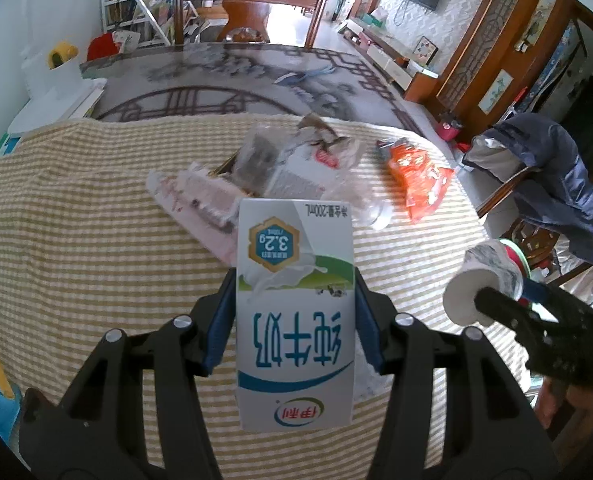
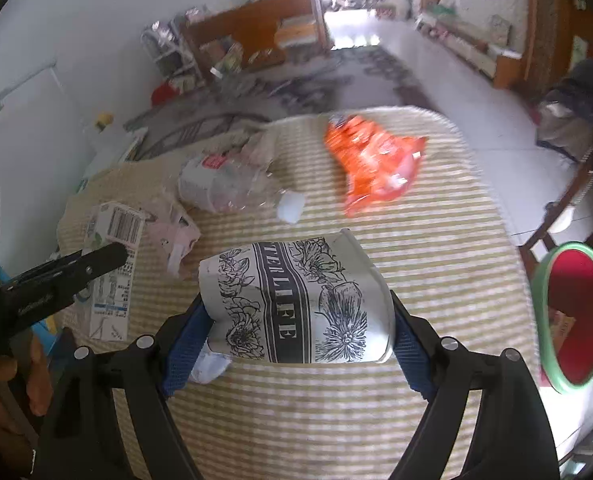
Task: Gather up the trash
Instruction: 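Carry the milk carton and paper cup to the red bucket and release both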
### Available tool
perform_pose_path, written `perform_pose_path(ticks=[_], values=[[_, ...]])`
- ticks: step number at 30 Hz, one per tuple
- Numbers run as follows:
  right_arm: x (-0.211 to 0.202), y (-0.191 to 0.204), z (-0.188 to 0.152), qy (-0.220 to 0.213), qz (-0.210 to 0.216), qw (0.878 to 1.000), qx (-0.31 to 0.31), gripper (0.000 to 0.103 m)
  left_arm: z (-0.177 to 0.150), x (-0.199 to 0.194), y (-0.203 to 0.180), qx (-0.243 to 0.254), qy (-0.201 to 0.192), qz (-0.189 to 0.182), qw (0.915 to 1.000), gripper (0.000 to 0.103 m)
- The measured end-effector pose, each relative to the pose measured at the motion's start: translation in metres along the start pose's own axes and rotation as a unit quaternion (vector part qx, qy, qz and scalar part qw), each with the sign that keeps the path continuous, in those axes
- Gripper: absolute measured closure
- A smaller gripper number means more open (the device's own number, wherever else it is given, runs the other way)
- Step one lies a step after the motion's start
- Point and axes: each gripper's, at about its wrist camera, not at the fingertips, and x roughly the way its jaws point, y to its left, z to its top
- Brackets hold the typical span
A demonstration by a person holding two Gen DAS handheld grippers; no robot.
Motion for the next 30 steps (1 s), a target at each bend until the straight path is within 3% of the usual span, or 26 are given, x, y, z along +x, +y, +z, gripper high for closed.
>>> perform_pose_path(ticks=[14, 30], values=[[-0.048, -0.089, 0.006, -0.041, -0.031, 0.998, 0.04, 0.023, 0.01, 0.011, -0.088, 0.031, -0.007, -0.027, 0.9991, 0.052], [-0.096, -0.205, -0.004, -0.066, -0.058, 0.992, 0.094, 0.023, 0.013, 0.029, -0.22, 0.085, -0.01, -0.064, 0.9942, 0.052]])
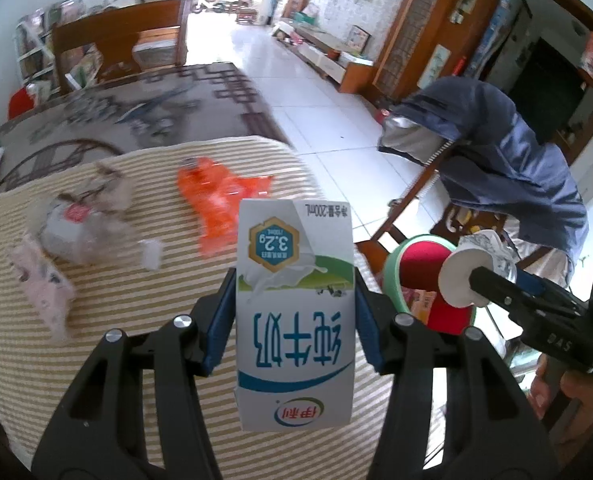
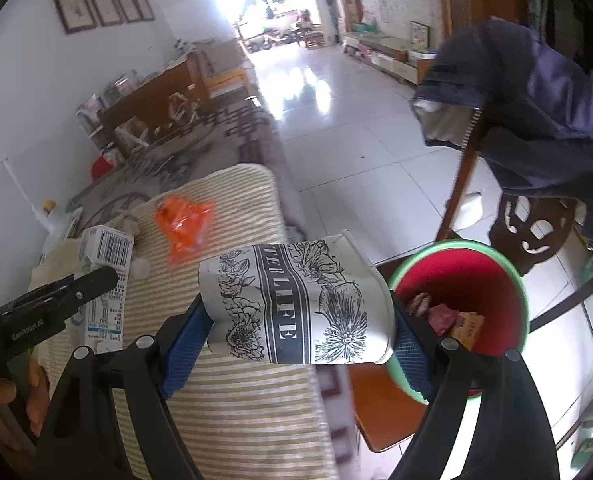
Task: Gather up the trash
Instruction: 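Carry the milk carton and paper cup to the red bucket and release both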
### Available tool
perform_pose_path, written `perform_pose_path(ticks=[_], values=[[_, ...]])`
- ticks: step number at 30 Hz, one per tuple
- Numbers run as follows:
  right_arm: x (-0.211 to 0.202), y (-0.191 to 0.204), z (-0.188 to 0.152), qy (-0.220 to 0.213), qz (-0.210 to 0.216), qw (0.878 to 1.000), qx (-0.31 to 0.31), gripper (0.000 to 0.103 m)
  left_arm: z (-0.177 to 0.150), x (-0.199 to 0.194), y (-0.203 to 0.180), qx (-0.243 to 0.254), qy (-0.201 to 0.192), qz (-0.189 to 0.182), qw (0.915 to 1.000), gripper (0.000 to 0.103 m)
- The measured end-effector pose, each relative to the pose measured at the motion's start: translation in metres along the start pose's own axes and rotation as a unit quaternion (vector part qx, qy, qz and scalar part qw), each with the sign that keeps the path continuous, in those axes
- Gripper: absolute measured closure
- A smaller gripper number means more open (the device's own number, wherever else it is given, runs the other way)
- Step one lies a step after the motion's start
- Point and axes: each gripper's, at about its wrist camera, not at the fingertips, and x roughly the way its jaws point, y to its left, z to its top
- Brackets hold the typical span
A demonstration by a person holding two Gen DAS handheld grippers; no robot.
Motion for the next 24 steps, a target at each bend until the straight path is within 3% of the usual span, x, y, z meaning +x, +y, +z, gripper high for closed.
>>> perform_pose_path(ticks=[12, 24], values=[[-0.021, -0.095, 0.001, -0.011, -0.045, 0.996, 0.077, 0.023, 0.023, 0.046, -0.102, 0.07, 0.021, -0.065, 0.9952, 0.052], [-0.025, -0.163, -0.003, -0.008, -0.088, 0.987, 0.134, 0.021, 0.032, 0.096, -0.191, 0.142, 0.064, -0.142, 0.9776, 0.05]])
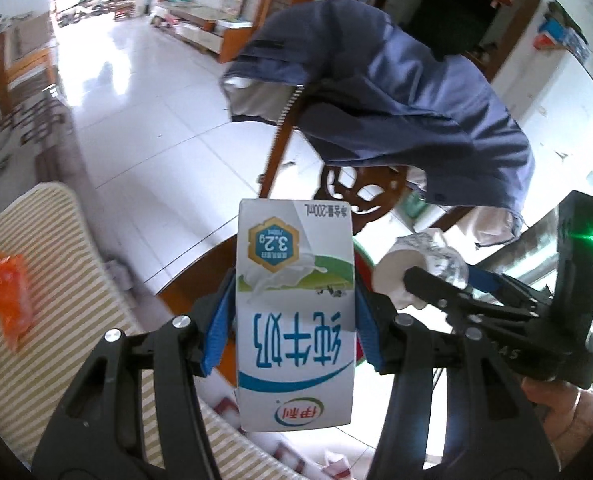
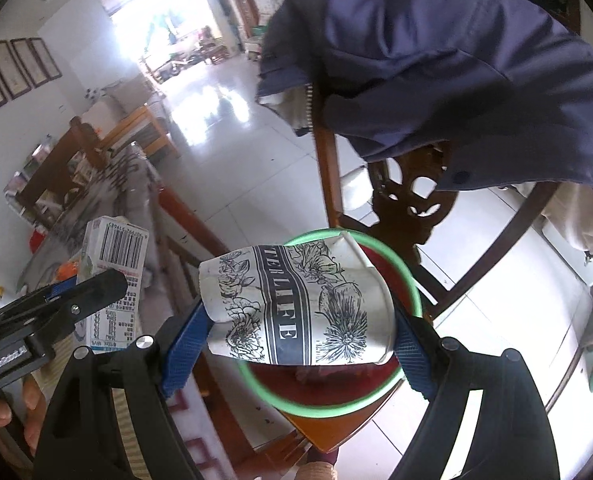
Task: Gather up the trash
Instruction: 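Carry the milk carton and paper cup to the red bucket and release both, then move both tools back over the table toward the remaining trash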
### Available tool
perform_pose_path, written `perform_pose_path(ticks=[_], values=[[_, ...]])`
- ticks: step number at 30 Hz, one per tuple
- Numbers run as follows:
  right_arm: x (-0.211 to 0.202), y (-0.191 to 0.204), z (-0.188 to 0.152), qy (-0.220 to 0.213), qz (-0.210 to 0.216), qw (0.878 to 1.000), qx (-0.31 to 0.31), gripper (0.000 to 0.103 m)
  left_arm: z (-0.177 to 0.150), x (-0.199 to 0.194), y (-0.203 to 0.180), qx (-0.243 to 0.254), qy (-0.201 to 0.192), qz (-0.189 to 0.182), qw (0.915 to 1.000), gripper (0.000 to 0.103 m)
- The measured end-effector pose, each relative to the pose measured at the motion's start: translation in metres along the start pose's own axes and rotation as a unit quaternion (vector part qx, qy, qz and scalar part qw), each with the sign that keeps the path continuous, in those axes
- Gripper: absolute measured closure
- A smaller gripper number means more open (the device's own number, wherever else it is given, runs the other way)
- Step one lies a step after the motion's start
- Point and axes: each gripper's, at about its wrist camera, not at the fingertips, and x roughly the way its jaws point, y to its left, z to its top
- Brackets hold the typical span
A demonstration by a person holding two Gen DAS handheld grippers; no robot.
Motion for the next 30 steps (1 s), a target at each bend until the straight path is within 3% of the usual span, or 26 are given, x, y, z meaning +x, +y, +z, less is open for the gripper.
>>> perform_pose_path(ticks=[2, 5, 8, 15, 22, 30], values=[[0.003, -0.004, 0.002, 0.006, 0.0, 1.0, 0.006, 0.022, 0.004, 0.004, -0.005, 0.007, 0.0, -0.001, 1.0, 0.019], [0.004, -0.008, 0.004, 0.0, -0.013, 1.0, 0.015, 0.015, 0.009, 0.002, -0.009, 0.013, -0.011, -0.008, 0.9998, 0.019], [0.003, -0.01, 0.003, -0.005, -0.019, 1.0, 0.024, 0.014, 0.008, -0.007, -0.005, 0.013, -0.021, -0.005, 0.9997, 0.019], [0.001, 0.002, 0.003, -0.009, -0.015, 0.999, 0.028, 0.013, -0.007, -0.035, 0.033, -0.034, -0.038, 0.022, 0.9984, 0.019], [0.001, 0.046, -0.003, -0.007, 0.004, 1.0, 0.002, 0.011, -0.04, -0.07, 0.087, -0.106, -0.055, 0.06, 0.9911, 0.019], [0.012, 0.123, -0.022, 0.009, 0.034, 0.998, -0.048, 0.011, -0.086, -0.116, 0.151, -0.162, -0.066, 0.096, 0.9799, 0.019]])
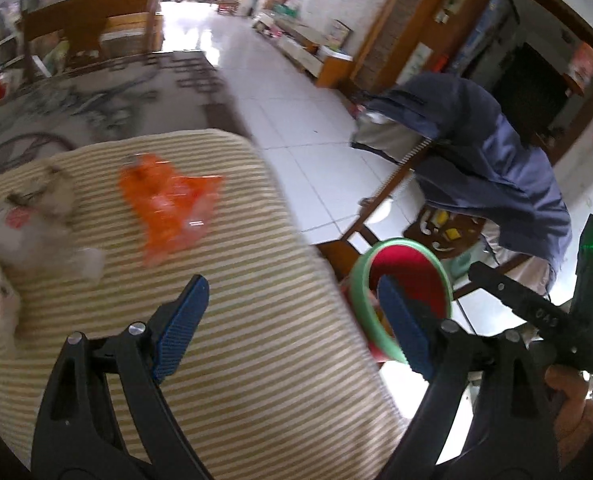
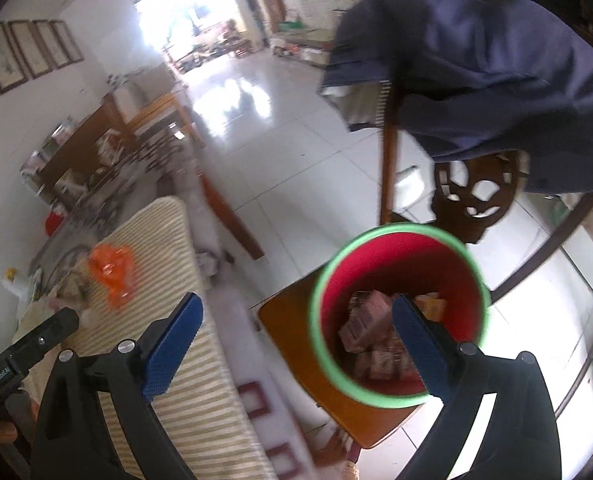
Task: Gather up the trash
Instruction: 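Move both tools back over the table toward the remaining trash, then grasp the pink-white snack wrapper with the left tool while the right tool grasps crumpled paper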
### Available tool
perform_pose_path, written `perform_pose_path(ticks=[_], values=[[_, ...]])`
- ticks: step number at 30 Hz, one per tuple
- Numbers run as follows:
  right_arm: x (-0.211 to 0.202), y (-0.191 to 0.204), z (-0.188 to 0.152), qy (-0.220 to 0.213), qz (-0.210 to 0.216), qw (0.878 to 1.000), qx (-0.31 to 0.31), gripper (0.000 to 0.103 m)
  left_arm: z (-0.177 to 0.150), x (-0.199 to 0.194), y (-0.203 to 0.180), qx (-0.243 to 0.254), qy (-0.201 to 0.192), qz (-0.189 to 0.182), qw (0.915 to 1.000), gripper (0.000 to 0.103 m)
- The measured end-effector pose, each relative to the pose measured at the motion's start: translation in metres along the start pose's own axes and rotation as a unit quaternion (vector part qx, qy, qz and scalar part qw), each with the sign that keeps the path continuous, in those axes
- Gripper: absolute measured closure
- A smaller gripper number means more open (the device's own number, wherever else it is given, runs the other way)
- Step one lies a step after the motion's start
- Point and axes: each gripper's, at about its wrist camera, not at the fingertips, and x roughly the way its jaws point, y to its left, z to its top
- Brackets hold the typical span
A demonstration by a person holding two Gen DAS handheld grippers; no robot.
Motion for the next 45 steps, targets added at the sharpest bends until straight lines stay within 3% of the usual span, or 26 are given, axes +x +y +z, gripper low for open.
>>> perform_pose_path(ticks=[8, 15, 21, 26, 32, 33, 35, 38, 41, 45], values=[[0.02, 0.098, -0.029, 0.027, 0.028, 0.998, -0.051, 0.011, -0.02, -0.05, 0.11, -0.066, -0.02, 0.064, 0.9956, 0.019], [0.03, 0.174, -0.069, 0.052, 0.055, 0.993, -0.088, 0.011, -0.042, -0.072, 0.225, -0.181, 0.001, 0.106, 0.9778, 0.019], [0.023, 0.203, -0.09, 0.06, 0.058, 0.991, -0.105, 0.011, -0.038, -0.051, 0.275, -0.232, 0.024, 0.103, 0.9668, 0.019], [0.013, 0.203, -0.098, 0.055, 0.047, 0.993, -0.096, 0.011, -0.032, -0.034, 0.286, -0.255, 0.039, 0.085, 0.9624, 0.019], [0.008, 0.208, -0.106, 0.058, 0.048, 0.993, -0.092, 0.011, -0.022, -0.007, 0.288, -0.231, 0.062, 0.109, 0.9649, 0.021], [0.008, 0.212, -0.109, 0.059, 0.05, 0.992, -0.098, 0.011, -0.021, -0.009, 0.288, -0.225, 0.062, 0.111, 0.9661, 0.024], [0.009, 0.218, -0.112, 0.064, 0.053, 0.991, -0.103, 0.011, -0.02, -0.012, 0.288, -0.207, 0.058, 0.11, 0.9704, 0.042], [0.015, 0.226, -0.117, 0.077, 0.062, 0.989, -0.11, 0.011, -0.021, -0.024, 0.292, -0.194, 0.06, 0.086, 0.9753, 0.057], [0.022, 0.238, -0.121, 0.088, 0.072, 0.986, -0.122, 0.011, -0.025, -0.042, 0.293, -0.182, 0.06, 0.074, 0.9787, 0.066], [0.037, 0.259, -0.129, 0.117, 0.097, 0.978, -0.139, 0.011, -0.043, -0.06, 0.29, -0.141, 0.08, 0.072, 0.9841, 0.069]])
